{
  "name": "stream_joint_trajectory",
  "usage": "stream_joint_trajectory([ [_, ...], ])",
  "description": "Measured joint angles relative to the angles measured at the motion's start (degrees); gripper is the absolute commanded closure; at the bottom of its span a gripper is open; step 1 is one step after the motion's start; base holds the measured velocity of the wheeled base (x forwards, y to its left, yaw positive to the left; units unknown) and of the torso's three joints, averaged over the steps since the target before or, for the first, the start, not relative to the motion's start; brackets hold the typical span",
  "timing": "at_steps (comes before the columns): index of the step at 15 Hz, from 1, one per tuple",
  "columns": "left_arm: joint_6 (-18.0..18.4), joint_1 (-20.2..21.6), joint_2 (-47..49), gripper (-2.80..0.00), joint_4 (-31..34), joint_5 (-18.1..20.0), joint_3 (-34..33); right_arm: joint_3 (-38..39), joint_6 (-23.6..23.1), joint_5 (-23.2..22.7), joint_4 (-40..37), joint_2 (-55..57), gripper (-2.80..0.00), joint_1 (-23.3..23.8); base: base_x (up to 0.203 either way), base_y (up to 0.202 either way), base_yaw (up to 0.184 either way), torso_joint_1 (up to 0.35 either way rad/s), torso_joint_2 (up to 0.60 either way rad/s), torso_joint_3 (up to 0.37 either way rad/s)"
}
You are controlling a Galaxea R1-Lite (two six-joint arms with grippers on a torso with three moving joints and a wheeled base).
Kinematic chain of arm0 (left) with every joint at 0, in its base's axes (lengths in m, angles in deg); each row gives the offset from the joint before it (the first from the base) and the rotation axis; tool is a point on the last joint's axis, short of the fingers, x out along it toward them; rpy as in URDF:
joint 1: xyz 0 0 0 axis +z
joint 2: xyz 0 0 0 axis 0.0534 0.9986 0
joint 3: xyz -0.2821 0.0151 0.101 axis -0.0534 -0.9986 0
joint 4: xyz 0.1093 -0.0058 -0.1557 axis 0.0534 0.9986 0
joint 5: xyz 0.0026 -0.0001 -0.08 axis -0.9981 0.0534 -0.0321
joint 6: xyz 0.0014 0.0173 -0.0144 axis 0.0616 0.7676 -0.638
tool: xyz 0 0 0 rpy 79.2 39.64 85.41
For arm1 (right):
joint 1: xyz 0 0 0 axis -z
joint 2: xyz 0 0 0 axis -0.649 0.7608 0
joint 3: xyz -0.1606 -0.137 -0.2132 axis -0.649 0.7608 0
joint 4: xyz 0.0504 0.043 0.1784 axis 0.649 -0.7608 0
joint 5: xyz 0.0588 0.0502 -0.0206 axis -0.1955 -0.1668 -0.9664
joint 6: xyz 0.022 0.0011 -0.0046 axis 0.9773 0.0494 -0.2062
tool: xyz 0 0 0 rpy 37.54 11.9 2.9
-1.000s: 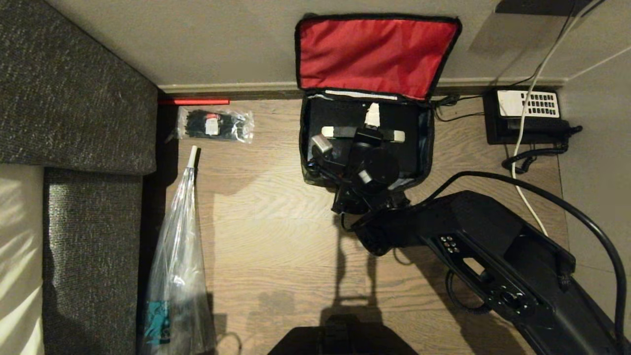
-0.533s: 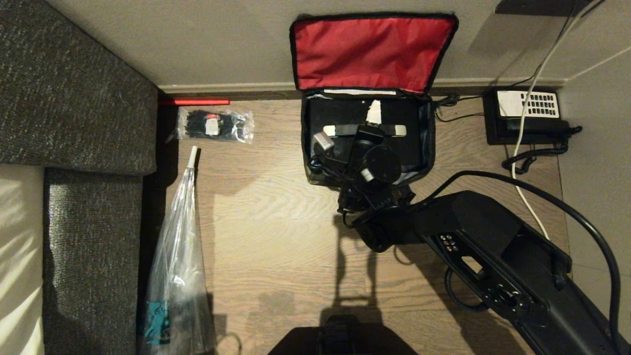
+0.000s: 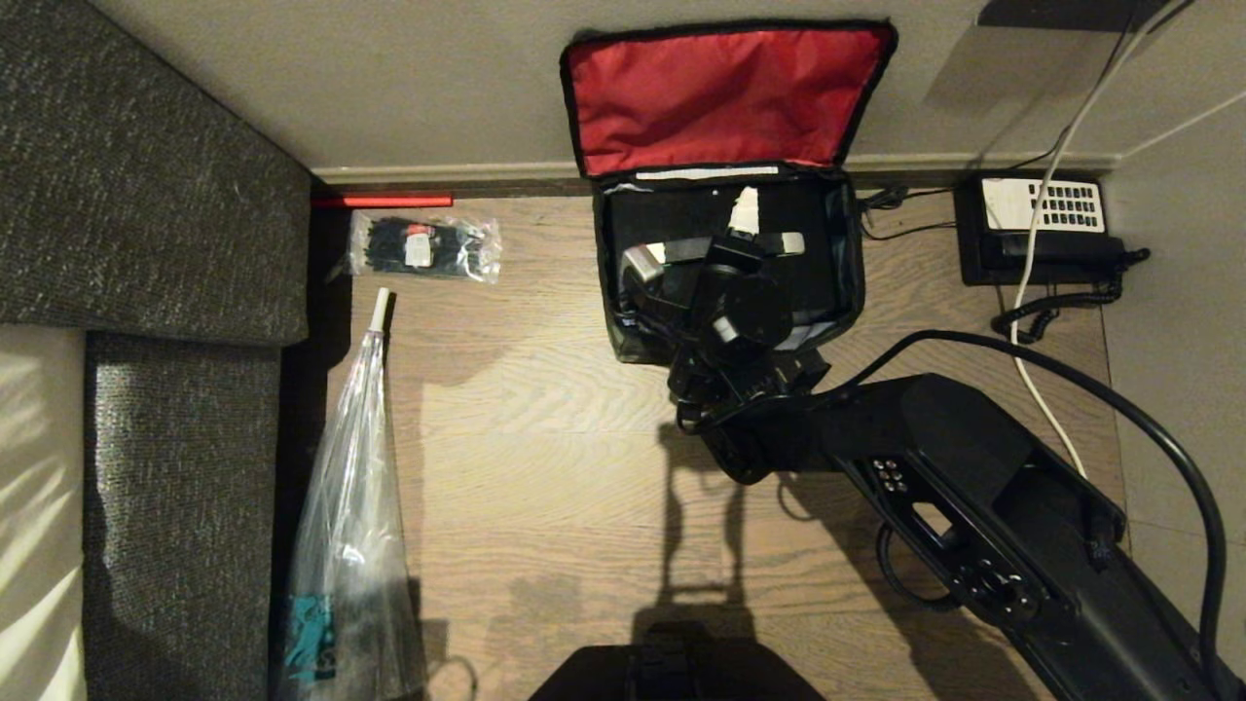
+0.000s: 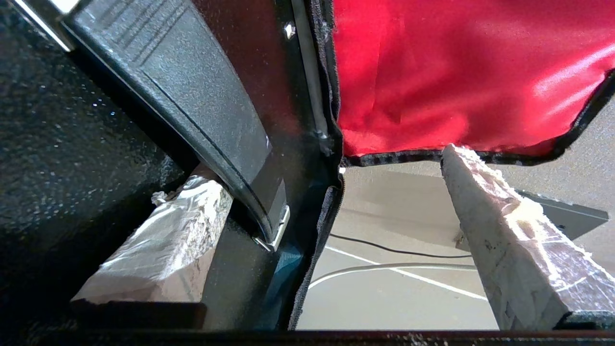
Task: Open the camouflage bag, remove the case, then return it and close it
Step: Grip the handle
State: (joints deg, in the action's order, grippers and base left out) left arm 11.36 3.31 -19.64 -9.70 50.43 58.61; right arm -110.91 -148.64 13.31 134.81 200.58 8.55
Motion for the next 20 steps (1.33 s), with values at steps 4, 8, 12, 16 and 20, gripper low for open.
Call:
stream_joint_trajectory([
  [4,0.02,0.00,0.00,0.00,-0.02,0.00,0.00,-0.19,3.18,0.27,-1.42,-0.41,-2.80,-0.98,0.000,0.000,0.000,0.000,0.00,0.000],
  [8,0.02,0.00,0.00,0.00,0.00,0.01,0.00,-0.33,11.02,0.61,-5.35,-1.17,-2.80,-3.31,0.000,0.000,0.000,0.000,0.00,0.000],
  [12,0.02,0.00,0.00,0.00,-0.02,0.00,0.00,-0.26,10.80,0.17,-6.72,-1.27,-2.80,-3.87,0.000,0.000,0.000,0.000,0.00,0.000],
  [16,-0.01,0.00,0.00,0.00,0.00,0.00,0.00,-0.11,9.81,-5.22,-7.94,-0.16,-2.80,-2.44,0.000,0.000,0.000,0.000,0.00,0.000],
  [20,-0.04,0.00,0.00,0.00,-0.02,0.00,0.00,-0.11,9.52,-12.90,-3.36,1.47,-2.80,-0.89,0.000,0.000,0.000,0.000,0.00,0.000],
])
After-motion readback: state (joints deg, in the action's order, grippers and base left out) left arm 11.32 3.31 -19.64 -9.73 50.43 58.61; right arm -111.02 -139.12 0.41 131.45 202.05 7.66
